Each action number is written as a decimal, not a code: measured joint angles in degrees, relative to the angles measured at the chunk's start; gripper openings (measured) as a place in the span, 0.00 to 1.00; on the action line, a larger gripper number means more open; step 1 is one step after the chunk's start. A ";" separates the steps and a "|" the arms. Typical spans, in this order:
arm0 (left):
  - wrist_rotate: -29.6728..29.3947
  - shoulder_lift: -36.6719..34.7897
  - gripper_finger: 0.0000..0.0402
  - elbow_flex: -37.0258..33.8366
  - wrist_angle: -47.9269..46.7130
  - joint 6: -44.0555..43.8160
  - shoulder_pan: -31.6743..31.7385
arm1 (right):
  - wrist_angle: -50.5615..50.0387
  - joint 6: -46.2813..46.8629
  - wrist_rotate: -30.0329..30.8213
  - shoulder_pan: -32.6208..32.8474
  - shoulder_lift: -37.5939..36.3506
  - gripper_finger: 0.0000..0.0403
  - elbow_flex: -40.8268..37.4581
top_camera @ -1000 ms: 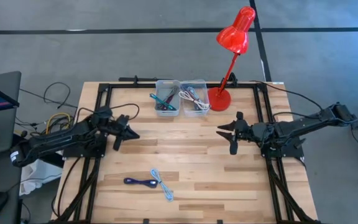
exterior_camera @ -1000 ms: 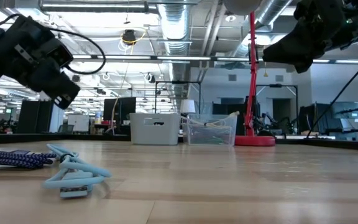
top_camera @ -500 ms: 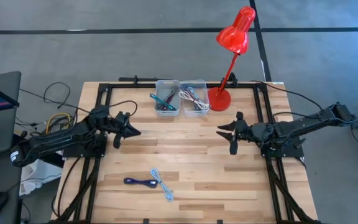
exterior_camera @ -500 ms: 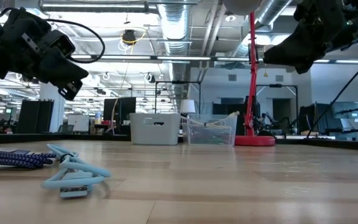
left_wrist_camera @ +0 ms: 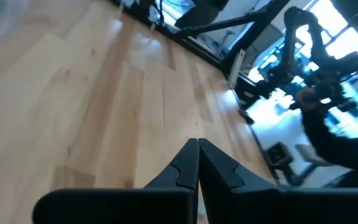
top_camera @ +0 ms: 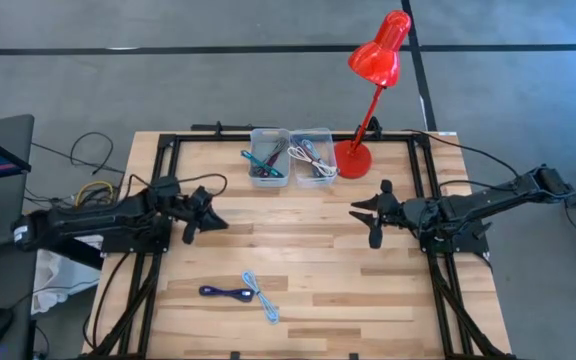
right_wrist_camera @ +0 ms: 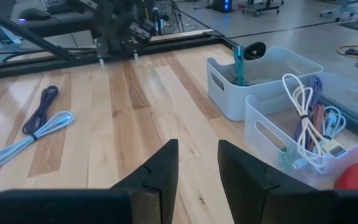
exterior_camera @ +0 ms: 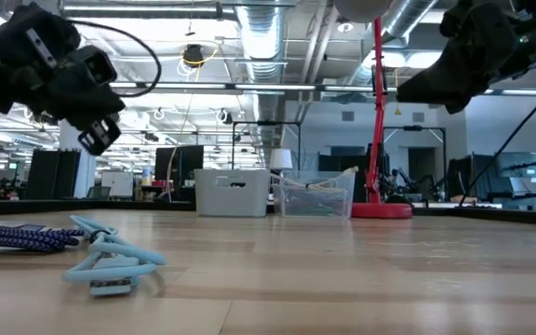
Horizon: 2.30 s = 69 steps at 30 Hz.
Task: Pick & Place USB Port
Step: Put the purple and black charger cable into the gray bin
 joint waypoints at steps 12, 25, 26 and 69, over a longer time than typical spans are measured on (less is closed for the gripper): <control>-19.12 1.98 0.01 2.47 2.94 13.07 -18.54 | -0.86 0.49 0.07 0.13 0.00 0.26 0.00; -30.44 10.58 0.01 15.76 -18.73 20.58 -28.95 | -1.18 3.06 0.05 0.01 0.00 0.26 0.00; -30.47 10.80 0.01 17.25 -21.98 20.51 -29.17 | -1.16 3.07 0.05 0.00 0.00 0.26 0.00; -46.28 36.55 0.20 34.60 -38.62 7.16 -51.23 | -2.32 3.50 1.99 0.02 0.00 0.26 0.00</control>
